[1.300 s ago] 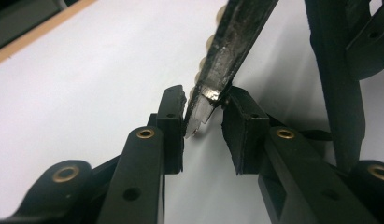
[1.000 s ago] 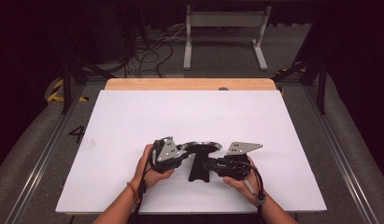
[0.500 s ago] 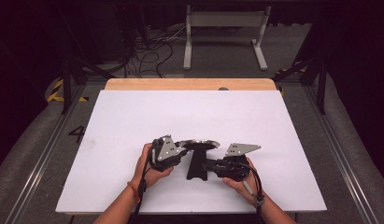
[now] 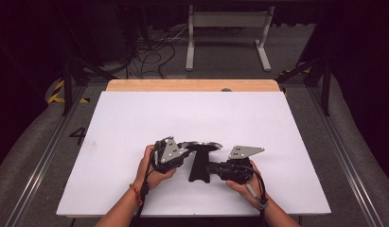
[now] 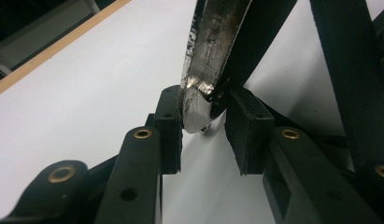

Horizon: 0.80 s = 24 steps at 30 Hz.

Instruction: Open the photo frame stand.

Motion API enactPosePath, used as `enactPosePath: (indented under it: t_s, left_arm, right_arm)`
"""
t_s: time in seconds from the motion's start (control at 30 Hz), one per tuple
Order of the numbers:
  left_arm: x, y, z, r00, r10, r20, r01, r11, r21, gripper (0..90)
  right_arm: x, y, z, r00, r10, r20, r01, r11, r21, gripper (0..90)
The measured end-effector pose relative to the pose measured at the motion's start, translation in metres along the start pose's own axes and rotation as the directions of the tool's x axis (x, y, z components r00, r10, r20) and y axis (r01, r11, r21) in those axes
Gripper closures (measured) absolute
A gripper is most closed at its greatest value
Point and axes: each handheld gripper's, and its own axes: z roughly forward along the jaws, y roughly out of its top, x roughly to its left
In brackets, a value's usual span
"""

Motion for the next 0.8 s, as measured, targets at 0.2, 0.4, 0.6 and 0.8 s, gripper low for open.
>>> enactPosePath:
  t_s: [0.2,0.4,0.6,0.8]
  left_arm:
    - [0.001,-0.001,0.001,1.0000,-0.005,-0.003,0.004,1.0000,0.000,66.7]
    - [0.002,-0.002,0.000,0.9996,-0.027,0.006,0.027,0.9996,-0.006,64.9]
    - [0.006,-0.002,-0.007,0.9995,-0.030,0.009,0.030,0.9993,-0.022,63.8]
    - [0.006,-0.002,-0.011,0.9994,-0.024,0.025,0.024,0.9995,-0.022,64.2]
  right_arm:
    - [0.001,-0.001,0.001,1.0000,-0.006,0.006,0.006,1.000,0.007,81.8]
    - [0.001,-0.001,0.001,0.9999,-0.013,0.011,0.013,1.000,0.010,81.5]
    - [0.003,-0.001,0.000,0.9991,-0.034,0.026,0.034,0.999,0.023,80.3]
    - [0.006,0.000,-0.002,0.9970,-0.062,0.046,0.061,0.998,0.029,80.0]
